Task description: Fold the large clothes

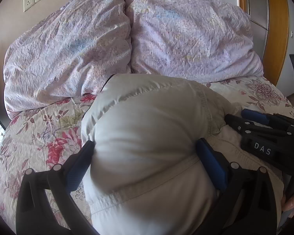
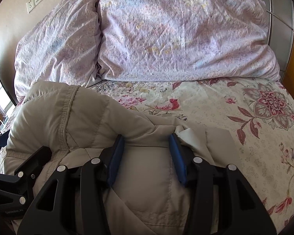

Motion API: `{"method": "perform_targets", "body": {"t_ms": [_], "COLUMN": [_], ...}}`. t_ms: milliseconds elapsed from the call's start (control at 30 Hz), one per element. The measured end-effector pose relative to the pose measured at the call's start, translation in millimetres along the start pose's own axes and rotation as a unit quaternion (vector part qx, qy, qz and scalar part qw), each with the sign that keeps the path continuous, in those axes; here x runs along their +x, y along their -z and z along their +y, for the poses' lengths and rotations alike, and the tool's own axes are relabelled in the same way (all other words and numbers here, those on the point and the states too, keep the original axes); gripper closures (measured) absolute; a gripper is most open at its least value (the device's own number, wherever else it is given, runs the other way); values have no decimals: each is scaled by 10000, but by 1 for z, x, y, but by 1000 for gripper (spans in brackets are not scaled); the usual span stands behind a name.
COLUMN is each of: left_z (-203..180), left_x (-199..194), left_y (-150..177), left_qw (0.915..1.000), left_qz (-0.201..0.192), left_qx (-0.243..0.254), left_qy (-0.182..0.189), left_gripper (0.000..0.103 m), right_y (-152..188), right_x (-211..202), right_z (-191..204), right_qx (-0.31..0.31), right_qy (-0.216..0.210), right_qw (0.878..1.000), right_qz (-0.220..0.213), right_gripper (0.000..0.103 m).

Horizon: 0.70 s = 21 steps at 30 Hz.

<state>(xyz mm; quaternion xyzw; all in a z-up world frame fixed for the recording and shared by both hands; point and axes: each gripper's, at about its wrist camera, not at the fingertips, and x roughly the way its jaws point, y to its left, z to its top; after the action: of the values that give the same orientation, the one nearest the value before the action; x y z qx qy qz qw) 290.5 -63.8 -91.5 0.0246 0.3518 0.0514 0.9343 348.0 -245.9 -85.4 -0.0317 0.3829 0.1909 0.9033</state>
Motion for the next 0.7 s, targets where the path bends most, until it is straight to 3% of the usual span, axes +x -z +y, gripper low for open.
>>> {"method": "perform_targets", "body": {"t_ms": [133, 200, 267, 367, 700], "left_z": [7, 9, 5, -9, -36], "left_x": [-22, -40, -57, -72, -54], "left_y": [3, 8, 13, 19, 33], "left_qw": [9999, 9996, 9987, 9967, 9951], "left_qz": [-35, -165, -338, -509, -478], "left_qx": [59, 54, 231, 554, 859], "left_qy": [113, 227, 289, 300, 51], "left_gripper": [2, 2, 2, 2, 2], "right_y": [8, 20, 32, 49, 74], "right_x": [-23, -46, -66, -88, -71], "right_z": [-1, 1, -1, -8, -10], "right_qx": [91, -19, -75, 16, -15], "right_qy": [-40, -6, 19, -137, -118], "right_qw": [9999, 9997, 9993, 9990, 9995], "right_qz": [-76, -243, -375, -423, -286], "right_gripper": [52, 46, 36, 36, 36]}}
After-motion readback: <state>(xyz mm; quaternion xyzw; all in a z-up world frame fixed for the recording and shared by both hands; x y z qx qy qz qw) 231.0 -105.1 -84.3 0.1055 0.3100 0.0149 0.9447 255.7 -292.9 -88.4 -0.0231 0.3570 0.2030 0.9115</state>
